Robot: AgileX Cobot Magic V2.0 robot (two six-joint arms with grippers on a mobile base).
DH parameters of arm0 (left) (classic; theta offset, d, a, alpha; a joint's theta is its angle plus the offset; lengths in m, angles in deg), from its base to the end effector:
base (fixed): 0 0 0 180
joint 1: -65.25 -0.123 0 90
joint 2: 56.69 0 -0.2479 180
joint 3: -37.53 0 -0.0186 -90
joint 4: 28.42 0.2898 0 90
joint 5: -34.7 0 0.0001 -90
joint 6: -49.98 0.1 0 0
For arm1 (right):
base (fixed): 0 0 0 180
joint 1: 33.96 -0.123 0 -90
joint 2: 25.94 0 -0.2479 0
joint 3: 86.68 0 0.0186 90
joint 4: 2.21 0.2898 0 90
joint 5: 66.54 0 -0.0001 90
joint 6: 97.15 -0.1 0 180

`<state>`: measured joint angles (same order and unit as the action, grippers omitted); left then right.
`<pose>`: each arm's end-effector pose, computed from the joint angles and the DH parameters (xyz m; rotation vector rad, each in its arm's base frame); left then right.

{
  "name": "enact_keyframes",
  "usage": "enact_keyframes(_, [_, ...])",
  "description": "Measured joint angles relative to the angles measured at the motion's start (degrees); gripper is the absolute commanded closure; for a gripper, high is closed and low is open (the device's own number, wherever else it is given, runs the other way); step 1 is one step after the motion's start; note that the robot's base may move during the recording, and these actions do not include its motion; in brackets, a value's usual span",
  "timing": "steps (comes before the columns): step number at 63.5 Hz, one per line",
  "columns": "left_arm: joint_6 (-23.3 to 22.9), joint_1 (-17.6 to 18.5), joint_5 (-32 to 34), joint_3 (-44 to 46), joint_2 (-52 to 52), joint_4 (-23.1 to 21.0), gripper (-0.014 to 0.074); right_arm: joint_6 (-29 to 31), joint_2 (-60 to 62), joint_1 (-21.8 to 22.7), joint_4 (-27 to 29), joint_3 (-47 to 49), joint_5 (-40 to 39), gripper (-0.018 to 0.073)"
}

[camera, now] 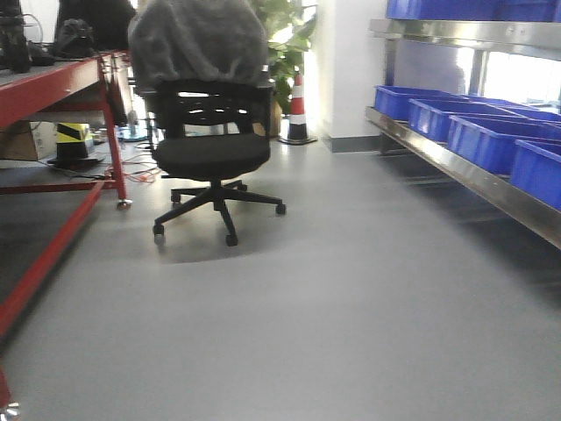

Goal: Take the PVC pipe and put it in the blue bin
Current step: 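Drive the base away from the table holding both pieces, then drive the base up to the steel shelf of blue bins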

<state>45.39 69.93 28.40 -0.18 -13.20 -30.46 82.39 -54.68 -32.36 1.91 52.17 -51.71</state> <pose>0.2029 -0.0170 0.3606 -0.0227 1.5291 -0.1602 0.1479 -0.0023 0.3685 0.0630 1.4769 0.0538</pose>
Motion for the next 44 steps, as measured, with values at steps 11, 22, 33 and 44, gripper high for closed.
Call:
enact_keyframes(11, [0.0,0.0,0.0,0.0,0.0,0.0,0.0707,0.0,0.0,0.0,0.0,0.0,0.0,0.0728])
enact_keyframes(22, [0.0,0.0,-0.21,0.0,0.0,0.0,0.0707,0.0,0.0,0.0,0.0,0.0,0.0,0.0728])
enact_keyframes(33, [0.0,0.0,-0.18,0.0,0.0,0.0,0.0707,0.0,0.0,0.0,0.0,0.0,0.0,0.0728])
enact_keyframes(44, [0.0,0.0,-0.18,0.0,0.0,0.0,0.0707,0.0,0.0,0.0,0.0,0.0,0.0,0.0728])
